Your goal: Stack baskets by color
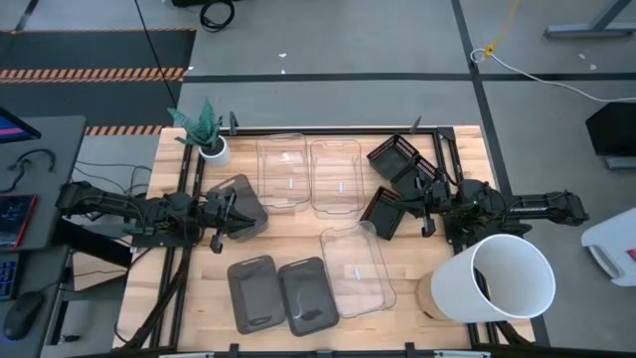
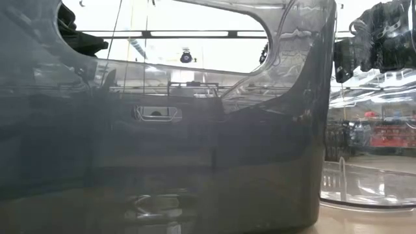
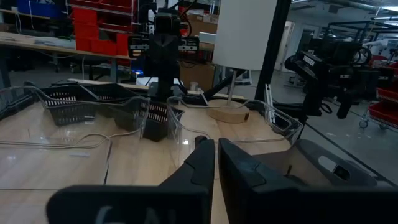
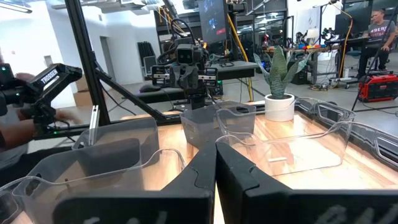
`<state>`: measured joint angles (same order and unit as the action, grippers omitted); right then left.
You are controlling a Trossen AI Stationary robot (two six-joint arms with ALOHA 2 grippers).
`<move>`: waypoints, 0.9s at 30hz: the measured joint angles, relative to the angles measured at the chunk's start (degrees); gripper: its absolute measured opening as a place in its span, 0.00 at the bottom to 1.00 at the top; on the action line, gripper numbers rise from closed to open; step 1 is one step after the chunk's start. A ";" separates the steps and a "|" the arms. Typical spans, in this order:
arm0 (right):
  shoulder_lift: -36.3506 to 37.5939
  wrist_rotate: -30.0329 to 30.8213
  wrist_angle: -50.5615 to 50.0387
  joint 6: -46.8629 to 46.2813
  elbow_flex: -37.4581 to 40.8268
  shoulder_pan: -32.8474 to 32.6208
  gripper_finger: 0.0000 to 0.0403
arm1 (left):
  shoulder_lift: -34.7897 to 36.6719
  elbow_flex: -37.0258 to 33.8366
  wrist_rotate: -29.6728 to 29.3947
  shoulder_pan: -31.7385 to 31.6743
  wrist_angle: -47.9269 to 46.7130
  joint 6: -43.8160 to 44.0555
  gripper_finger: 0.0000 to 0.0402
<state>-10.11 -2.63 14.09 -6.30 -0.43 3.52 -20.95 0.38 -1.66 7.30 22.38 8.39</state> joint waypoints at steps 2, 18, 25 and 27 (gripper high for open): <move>0.00 0.00 0.00 0.01 0.00 0.01 0.03 | -0.02 0.00 0.01 0.01 0.01 -0.01 0.07; 0.00 0.00 0.00 0.01 0.00 0.01 0.03 | 0.00 -0.01 -0.01 0.00 0.01 -0.01 0.07; 0.00 0.00 0.00 0.00 0.00 0.00 0.03 | -0.02 0.00 -0.01 -0.01 0.01 -0.01 0.08; 0.00 0.00 0.00 0.00 0.00 0.00 0.03 | -0.02 0.00 0.01 0.01 -0.01 -0.01 0.09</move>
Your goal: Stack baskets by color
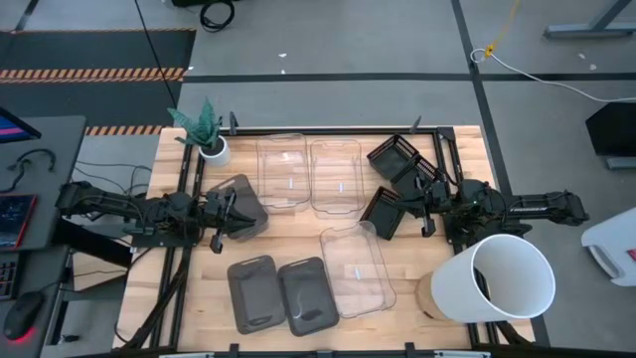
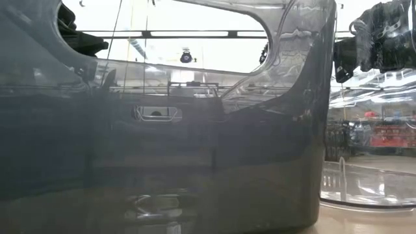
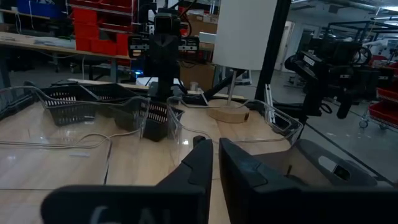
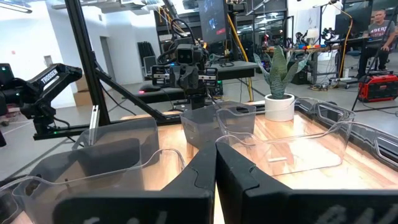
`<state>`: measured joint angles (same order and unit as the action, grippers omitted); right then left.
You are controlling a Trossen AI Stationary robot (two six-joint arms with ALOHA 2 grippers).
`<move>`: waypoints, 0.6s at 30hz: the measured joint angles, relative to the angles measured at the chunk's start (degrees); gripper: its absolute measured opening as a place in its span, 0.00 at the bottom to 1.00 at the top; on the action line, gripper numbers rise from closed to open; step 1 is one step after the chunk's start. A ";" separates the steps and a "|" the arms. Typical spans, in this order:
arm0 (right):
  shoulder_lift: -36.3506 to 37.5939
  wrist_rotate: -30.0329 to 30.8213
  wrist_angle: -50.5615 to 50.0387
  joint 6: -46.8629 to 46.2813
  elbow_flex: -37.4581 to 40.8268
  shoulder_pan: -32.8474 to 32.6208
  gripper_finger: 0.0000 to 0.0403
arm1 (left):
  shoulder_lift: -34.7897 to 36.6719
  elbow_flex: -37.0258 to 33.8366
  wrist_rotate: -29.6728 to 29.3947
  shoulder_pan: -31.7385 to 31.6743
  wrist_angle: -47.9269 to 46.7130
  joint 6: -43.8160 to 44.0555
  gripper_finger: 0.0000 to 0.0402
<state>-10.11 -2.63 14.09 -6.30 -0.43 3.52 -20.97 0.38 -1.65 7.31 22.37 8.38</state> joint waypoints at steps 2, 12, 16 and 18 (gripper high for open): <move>0.00 0.00 0.00 0.01 0.00 0.00 0.03 | 0.01 -0.02 0.00 -0.01 0.01 0.00 0.09; 0.00 0.00 0.00 0.01 0.00 0.00 0.03 | 0.00 -0.02 -0.02 -0.02 0.02 0.02 0.06; 0.00 -0.01 0.00 0.00 0.00 0.01 0.03 | 0.00 0.00 -0.02 -0.01 0.02 0.01 0.07; 0.00 0.00 0.00 0.00 0.00 -0.01 0.03 | 0.02 0.00 -0.02 -0.02 0.02 0.02 0.08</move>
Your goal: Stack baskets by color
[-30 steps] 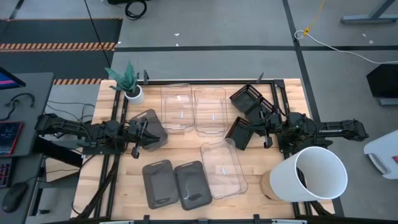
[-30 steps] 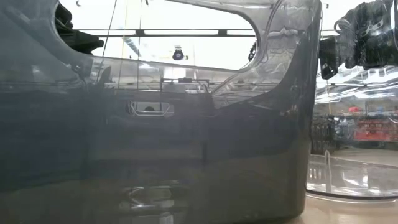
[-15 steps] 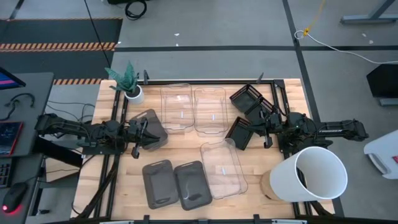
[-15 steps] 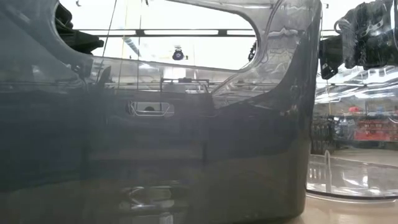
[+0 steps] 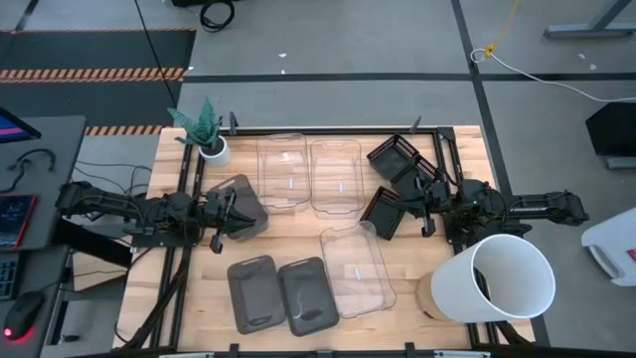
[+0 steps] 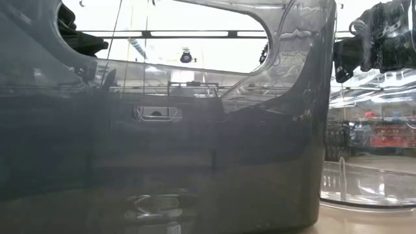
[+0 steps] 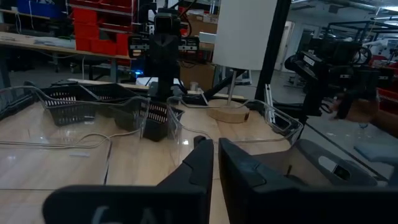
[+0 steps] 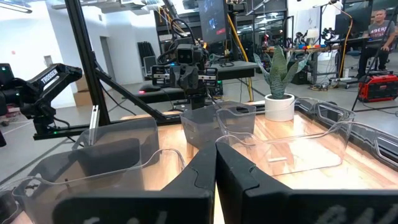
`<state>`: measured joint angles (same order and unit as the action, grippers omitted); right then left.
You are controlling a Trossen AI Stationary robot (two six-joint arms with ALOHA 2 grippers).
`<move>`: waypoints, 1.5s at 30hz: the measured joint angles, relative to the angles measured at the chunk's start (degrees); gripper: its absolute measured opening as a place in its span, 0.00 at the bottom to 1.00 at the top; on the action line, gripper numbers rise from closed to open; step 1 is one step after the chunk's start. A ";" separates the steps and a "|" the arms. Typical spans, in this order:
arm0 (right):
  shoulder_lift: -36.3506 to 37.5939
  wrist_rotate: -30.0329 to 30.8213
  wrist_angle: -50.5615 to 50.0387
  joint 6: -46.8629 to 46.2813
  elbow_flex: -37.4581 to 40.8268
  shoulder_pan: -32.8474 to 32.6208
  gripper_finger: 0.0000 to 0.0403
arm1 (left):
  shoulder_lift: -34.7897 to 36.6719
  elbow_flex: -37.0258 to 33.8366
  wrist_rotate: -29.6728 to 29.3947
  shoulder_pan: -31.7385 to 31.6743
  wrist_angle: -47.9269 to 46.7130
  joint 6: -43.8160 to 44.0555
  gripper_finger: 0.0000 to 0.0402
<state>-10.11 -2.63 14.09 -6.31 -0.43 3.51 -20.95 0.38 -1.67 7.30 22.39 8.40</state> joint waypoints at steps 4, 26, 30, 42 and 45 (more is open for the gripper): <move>0.00 -0.02 2.01 -0.38 0.00 0.02 0.03 | -0.02 0.00 0.01 0.02 -0.01 -0.02 0.09; 0.00 7.21 2.45 -10.43 0.00 0.02 0.03 | -0.02 0.00 0.01 0.01 0.01 -0.01 0.08; 0.00 4.16 -0.01 -12.73 0.00 0.01 0.03 | -0.01 0.00 0.02 0.01 -0.01 -0.02 0.07; -6.45 10.49 -18.61 -16.21 -8.52 0.02 0.03 | -0.02 -0.01 0.01 0.01 -0.01 -0.02 0.08; -9.89 10.49 -20.95 -16.39 -10.60 0.00 0.03 | -0.01 -0.02 0.01 0.02 -0.01 -0.02 0.07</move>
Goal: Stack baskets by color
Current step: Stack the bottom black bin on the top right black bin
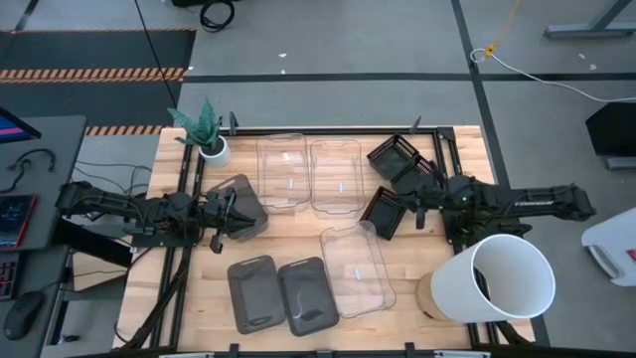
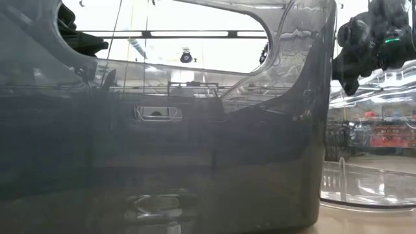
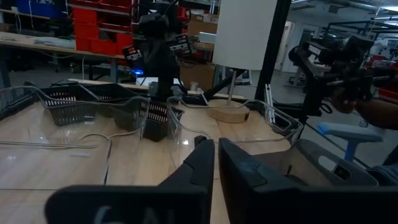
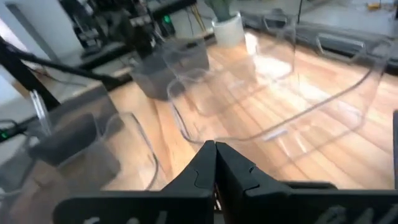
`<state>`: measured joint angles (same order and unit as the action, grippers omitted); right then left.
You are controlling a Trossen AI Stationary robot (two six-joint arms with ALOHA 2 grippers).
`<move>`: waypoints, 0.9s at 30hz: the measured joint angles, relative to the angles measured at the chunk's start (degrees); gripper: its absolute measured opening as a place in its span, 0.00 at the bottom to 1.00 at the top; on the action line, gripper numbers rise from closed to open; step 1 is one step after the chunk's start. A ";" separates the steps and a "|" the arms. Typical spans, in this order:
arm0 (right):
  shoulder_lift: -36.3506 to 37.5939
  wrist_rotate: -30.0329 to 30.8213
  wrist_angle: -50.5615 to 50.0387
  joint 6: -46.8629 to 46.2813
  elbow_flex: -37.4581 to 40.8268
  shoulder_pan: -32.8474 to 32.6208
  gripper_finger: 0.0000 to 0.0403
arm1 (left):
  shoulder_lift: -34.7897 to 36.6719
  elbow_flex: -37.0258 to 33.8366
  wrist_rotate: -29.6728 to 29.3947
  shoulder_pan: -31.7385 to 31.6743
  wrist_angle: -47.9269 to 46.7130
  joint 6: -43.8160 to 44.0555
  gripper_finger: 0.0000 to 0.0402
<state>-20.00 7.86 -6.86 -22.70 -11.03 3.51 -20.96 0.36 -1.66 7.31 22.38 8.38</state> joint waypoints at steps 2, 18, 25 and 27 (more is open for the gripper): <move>-2.53 0.03 -2.18 -0.86 -1.56 0.02 0.03 | 0.01 0.01 -0.01 0.00 -0.01 0.00 0.06; -19.78 -3.45 -18.41 -0.86 -14.55 0.00 0.03 | -0.01 0.01 0.00 0.00 0.00 0.00 0.09; -26.74 -3.45 -26.96 4.45 -20.05 -0.04 0.08 | -0.01 0.02 0.01 -0.02 -0.01 0.00 0.07; -28.59 -3.65 -27.62 6.34 -20.52 -0.04 0.12 | 0.01 0.02 0.01 0.00 0.01 0.00 0.07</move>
<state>-48.59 4.20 -34.48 -16.36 -31.55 3.46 -20.95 0.38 -1.65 7.31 22.39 8.38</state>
